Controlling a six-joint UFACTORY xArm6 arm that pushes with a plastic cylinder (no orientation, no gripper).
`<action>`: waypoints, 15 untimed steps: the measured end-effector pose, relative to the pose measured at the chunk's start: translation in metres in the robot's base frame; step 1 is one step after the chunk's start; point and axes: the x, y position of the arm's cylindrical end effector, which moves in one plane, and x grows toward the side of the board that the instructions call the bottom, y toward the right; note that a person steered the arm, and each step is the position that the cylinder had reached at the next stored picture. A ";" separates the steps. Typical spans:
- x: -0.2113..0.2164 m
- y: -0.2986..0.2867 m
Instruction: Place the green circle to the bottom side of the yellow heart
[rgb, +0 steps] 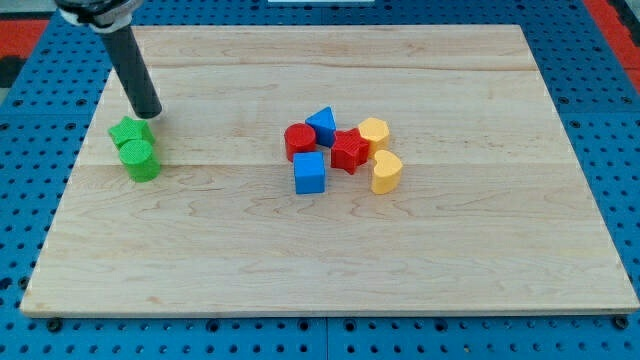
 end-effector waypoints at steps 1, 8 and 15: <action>0.008 -0.011; 0.171 0.033; 0.198 0.190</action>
